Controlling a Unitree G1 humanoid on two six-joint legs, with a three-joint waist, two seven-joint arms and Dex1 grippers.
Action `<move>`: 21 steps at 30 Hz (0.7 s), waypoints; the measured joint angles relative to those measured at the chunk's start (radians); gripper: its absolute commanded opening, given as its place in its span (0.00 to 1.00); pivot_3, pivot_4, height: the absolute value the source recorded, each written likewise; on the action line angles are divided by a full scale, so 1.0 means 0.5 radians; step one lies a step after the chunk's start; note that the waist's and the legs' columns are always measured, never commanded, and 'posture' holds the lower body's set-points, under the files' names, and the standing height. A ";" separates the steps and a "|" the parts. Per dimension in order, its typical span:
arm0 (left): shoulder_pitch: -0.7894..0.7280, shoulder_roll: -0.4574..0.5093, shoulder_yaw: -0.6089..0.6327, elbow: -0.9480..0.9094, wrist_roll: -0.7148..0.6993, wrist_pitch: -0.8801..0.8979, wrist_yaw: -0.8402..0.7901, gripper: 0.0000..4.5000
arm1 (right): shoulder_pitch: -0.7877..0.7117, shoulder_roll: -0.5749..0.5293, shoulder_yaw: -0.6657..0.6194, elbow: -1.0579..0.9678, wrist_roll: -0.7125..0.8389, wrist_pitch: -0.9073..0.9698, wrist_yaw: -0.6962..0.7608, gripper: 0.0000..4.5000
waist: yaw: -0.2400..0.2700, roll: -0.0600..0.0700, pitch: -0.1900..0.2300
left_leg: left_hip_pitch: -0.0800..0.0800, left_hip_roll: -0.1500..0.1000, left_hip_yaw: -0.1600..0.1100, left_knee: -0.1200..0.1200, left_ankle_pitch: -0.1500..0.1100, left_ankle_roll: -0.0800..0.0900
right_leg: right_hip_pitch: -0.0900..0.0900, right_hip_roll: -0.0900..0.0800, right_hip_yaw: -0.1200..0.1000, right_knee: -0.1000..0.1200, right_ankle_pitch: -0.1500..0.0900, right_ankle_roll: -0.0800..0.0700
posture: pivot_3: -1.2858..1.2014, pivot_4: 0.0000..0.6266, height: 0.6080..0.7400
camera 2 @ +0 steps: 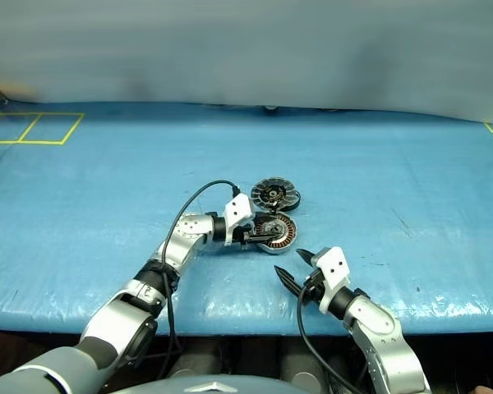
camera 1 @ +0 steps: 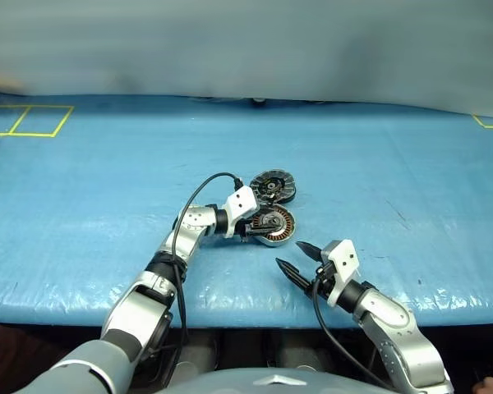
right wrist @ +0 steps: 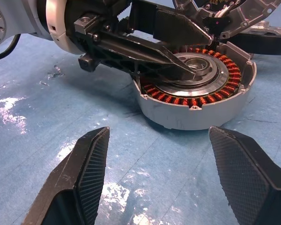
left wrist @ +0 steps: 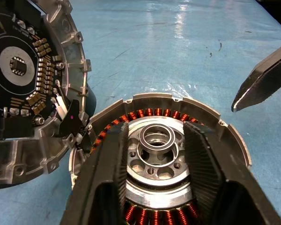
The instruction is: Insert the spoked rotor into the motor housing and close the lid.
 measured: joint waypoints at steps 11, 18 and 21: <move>0.065 0.029 0.093 -0.116 -0.217 0.068 -0.194 0.59 | -0.009 0.024 -0.005 0.010 0.000 -0.024 -0.022 0.78 | -0.007 0.000 0.000 | 0.000 0.000 0.000 0.000 0.000 0.000 | 0.000 0.000 0.000 0.001 0.001 -0.002 | 0.52 0.24 1.00; 0.200 0.177 0.109 -0.236 -0.245 0.157 -0.241 0.59 | -0.057 0.046 -0.088 0.024 0.008 -0.024 -0.104 0.78 | -0.003 0.001 0.000 | 0.001 0.000 0.000 0.001 0.000 0.000 | 0.000 0.000 0.001 0.001 0.003 -0.005 | 0.52 0.24 1.00; 0.231 0.203 0.108 -0.255 -0.242 0.152 -0.236 0.59 | -0.112 0.071 -0.119 0.061 0.007 -0.011 -0.171 0.78 | -0.001 0.001 0.000 | 0.001 0.000 0.000 0.000 0.001 -0.001 | 0.000 0.000 0.001 0.001 0.004 -0.007 | 0.52 0.24 1.00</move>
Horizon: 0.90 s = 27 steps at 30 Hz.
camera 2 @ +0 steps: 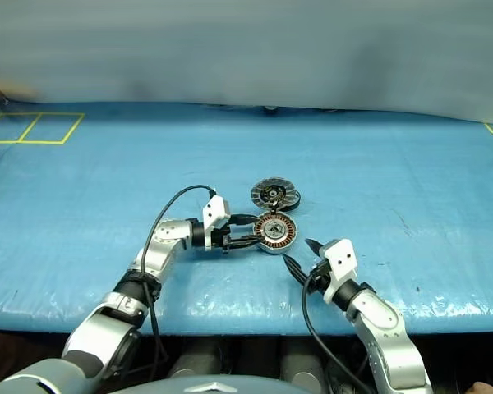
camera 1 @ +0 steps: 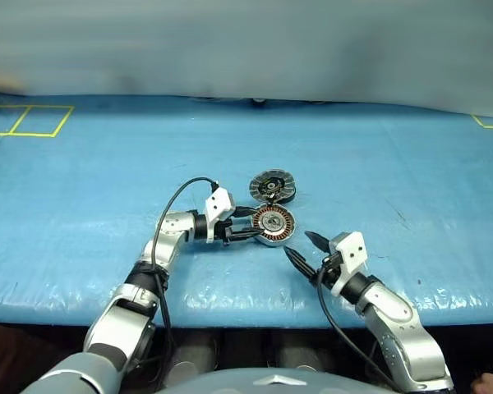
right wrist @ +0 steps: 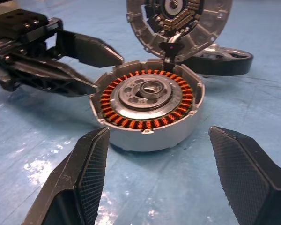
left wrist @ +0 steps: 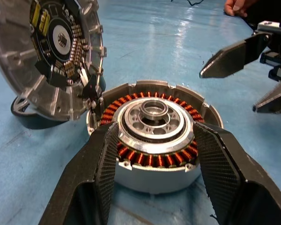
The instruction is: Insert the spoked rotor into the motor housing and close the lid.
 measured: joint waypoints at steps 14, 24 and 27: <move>0.154 0.028 0.055 -0.044 -0.089 -0.306 -0.079 0.59 | -0.503 0.039 0.103 0.184 -0.097 0.280 -0.163 0.78 | -0.003 0.001 -0.001 | 0.000 0.000 0.001 -0.001 0.001 -0.001 | -0.001 0.000 0.002 0.000 0.002 -0.005 | 0.52 0.24 1.00; 0.231 0.017 0.085 0.022 -0.106 -0.442 -0.090 0.59 | -0.521 0.039 0.226 0.199 -0.143 0.307 -0.123 0.78 | -0.005 0.001 -0.001 | 0.001 0.000 0.001 -0.001 0.001 -0.001 | -0.001 0.000 0.001 0.001 0.002 -0.005 | 0.52 0.24 1.00; 0.231 0.017 0.091 0.025 -0.112 -0.457 -0.089 0.59 | -0.521 0.041 0.238 0.202 -0.162 0.319 -0.125 0.78 | -0.005 0.001 -0.001 | 0.001 0.000 0.001 -0.001 0.001 -0.001 | -0.001 0.000 0.001 0.001 0.003 -0.005 | 0.52 0.24 1.00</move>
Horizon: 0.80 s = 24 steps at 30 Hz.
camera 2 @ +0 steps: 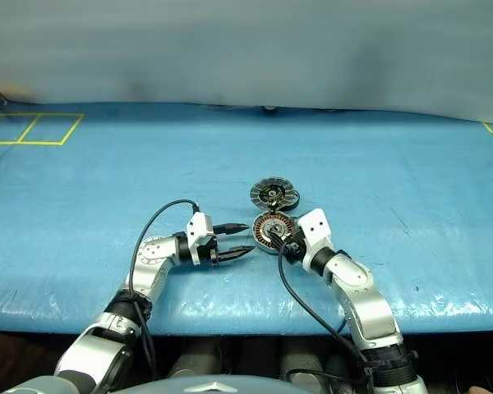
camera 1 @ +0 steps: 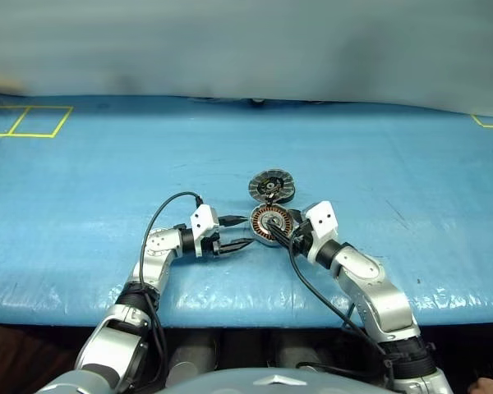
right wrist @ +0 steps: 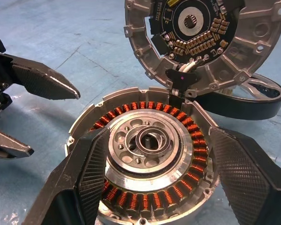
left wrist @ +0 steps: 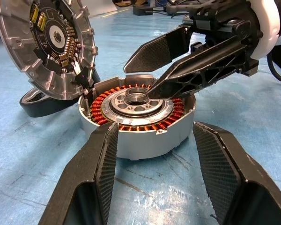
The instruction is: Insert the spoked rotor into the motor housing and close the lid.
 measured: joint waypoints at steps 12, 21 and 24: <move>0.034 0.001 0.001 0.016 -0.026 -0.025 0.032 0.60 | -0.019 0.012 0.009 0.016 -0.046 0.006 -0.005 0.36 | -0.003 0.000 0.000 | 0.001 0.000 0.000 0.000 0.000 0.000 | 0.000 0.001 0.000 0.000 0.000 0.000 | 0.52 0.24 1.00; 0.044 0.003 0.001 0.017 -0.026 -0.025 0.040 0.60 | -0.019 0.032 0.054 0.024 -0.071 0.008 0.004 0.08 | -0.002 0.000 0.000 | 0.001 0.000 0.000 0.000 0.000 0.000 | 0.000 0.000 0.000 0.000 0.000 0.000 | 0.52 0.24 1.00; 0.051 0.003 0.000 0.017 -0.026 -0.024 0.041 0.60 | -0.019 0.036 0.054 0.024 -0.078 0.007 0.004 0.08 | -0.002 0.000 0.000 | 0.001 0.000 0.000 0.000 0.000 0.000 | 0.000 0.000 0.000 0.000 0.000 0.000 | 0.52 0.24 1.00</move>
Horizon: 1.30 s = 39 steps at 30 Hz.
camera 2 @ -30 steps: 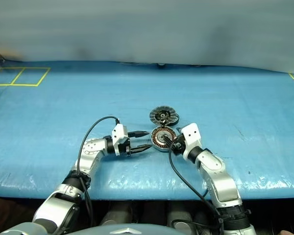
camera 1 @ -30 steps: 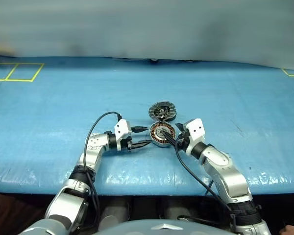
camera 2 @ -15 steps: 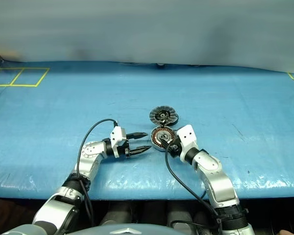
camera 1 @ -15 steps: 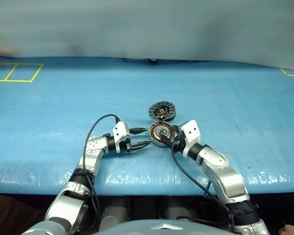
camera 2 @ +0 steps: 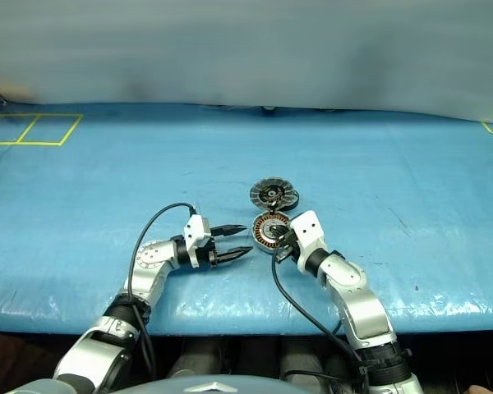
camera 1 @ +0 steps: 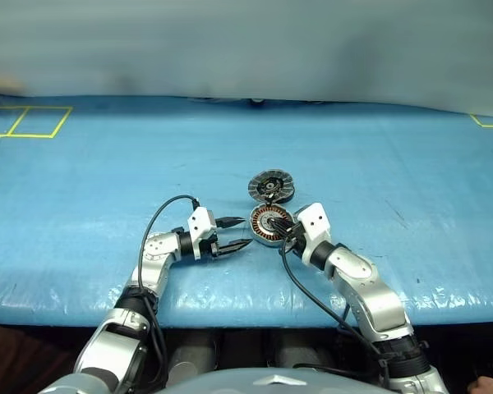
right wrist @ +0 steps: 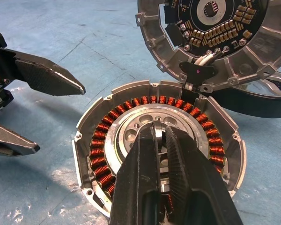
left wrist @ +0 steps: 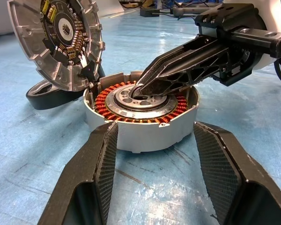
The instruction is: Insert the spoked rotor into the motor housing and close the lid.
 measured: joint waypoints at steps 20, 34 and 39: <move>0.001 -0.002 -0.014 0.054 0.019 0.000 0.001 0.60 | 0.007 0.044 -0.022 -0.010 0.078 0.042 -0.016 0.16 | 0.000 0.000 0.000 | 0.000 0.000 0.000 0.000 0.000 0.000 | 0.000 0.000 0.000 0.000 0.000 0.000 | 0.52 0.24 1.00; 0.001 -0.005 -0.015 0.094 0.049 0.000 0.001 0.60 | 0.000 0.063 -0.078 -0.015 0.088 -0.029 -0.041 0.16 | -0.001 0.000 0.000 | 0.000 0.000 0.000 -0.001 0.000 0.000 | -0.001 0.000 0.000 0.000 0.000 0.000 | 0.52 0.24 1.00; 0.001 -0.005 -0.015 0.096 0.058 0.000 0.001 0.60 | -0.031 0.070 -0.066 -0.047 0.101 -0.030 -0.015 0.01 | -0.002 0.000 0.000 | 0.000 0.000 0.000 -0.001 0.000 0.000 | 0.000 0.000 0.000 0.000 0.000 0.000 | 0.52 0.24 1.00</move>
